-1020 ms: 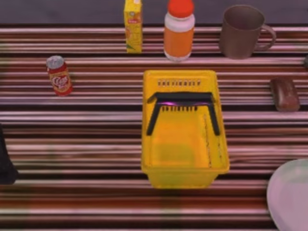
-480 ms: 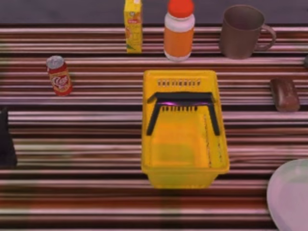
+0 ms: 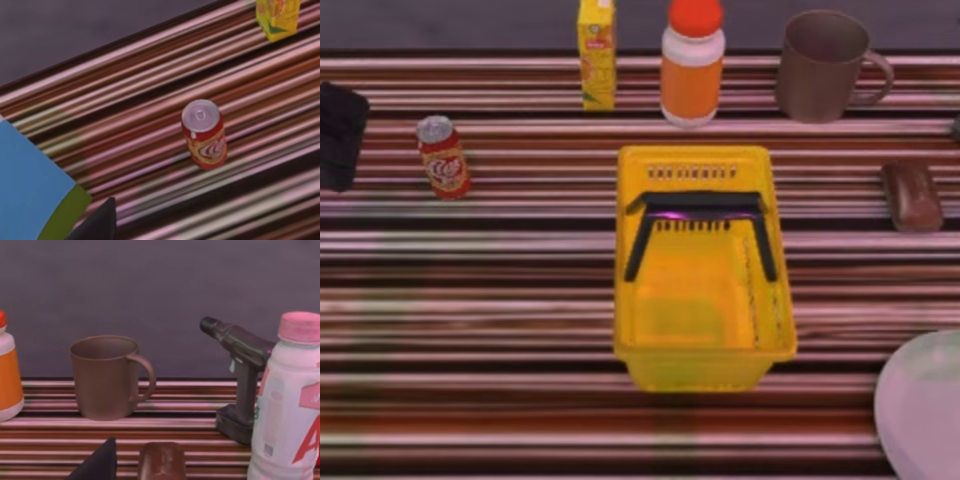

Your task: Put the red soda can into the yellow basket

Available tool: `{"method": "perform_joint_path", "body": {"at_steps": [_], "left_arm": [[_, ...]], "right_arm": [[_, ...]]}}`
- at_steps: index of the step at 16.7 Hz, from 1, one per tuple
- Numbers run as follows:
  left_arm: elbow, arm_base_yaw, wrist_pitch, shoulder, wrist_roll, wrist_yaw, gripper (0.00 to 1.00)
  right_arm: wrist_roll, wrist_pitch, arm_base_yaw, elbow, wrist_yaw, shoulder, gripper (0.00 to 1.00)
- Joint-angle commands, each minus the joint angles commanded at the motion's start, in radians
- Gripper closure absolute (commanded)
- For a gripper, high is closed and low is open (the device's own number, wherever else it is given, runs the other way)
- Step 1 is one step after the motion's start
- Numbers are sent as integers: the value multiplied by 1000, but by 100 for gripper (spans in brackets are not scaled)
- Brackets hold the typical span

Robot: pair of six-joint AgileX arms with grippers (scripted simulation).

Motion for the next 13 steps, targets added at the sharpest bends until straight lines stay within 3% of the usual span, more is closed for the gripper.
{"method": "perform_joint_path", "body": {"at_steps": [13], "left_arm": [[1194, -2, -671, 1247, 341, -6, 0]], "right_arm": [[0, 0, 0, 0, 0, 0, 0]]}}
